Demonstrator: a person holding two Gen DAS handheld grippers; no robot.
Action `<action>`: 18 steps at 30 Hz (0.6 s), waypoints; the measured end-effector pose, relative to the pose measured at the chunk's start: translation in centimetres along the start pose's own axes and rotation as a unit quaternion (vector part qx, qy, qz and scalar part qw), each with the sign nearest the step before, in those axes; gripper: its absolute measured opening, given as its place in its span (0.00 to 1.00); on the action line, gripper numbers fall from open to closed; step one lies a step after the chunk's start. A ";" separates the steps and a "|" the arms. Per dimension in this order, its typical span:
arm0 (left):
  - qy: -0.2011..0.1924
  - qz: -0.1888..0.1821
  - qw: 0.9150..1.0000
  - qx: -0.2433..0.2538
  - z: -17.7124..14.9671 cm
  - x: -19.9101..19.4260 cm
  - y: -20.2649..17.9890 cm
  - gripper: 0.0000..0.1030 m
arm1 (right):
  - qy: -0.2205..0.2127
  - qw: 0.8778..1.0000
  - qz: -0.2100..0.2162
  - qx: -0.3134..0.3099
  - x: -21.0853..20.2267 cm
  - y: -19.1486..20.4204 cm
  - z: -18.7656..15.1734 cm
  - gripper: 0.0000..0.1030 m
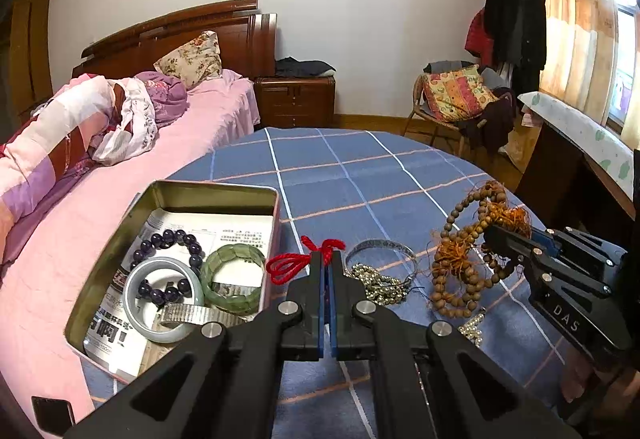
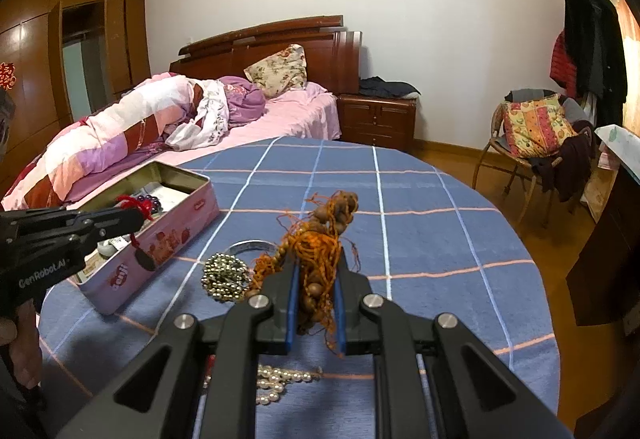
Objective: Organize jewelry
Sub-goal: 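Carry the wooden beads and red cord over the tin with both tools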
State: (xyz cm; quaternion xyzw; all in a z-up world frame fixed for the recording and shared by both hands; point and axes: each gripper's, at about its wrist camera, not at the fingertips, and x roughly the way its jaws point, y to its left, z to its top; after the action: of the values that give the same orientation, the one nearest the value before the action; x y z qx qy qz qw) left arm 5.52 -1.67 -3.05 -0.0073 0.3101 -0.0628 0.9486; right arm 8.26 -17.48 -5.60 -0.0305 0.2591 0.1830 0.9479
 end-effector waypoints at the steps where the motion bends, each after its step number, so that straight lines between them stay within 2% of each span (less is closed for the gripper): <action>1: -0.001 0.000 1.000 -0.002 0.1 -0.1 0.1 0.00 | 0.000 1.000 0.001 -0.001 0.0 0.1 0.0 0.16; 18: -0.021 -0.002 1.000 -0.021 0.2 -1.5 1.9 0.00 | -0.012 0.999 0.009 -0.028 -0.4 2.3 1.3 0.16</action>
State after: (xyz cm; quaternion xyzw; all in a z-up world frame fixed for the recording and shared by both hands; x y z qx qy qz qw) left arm 4.68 0.35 -2.08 -0.0289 0.2915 -0.0578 0.9544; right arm 7.71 -15.23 -4.21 -0.0528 0.2431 0.1991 0.9479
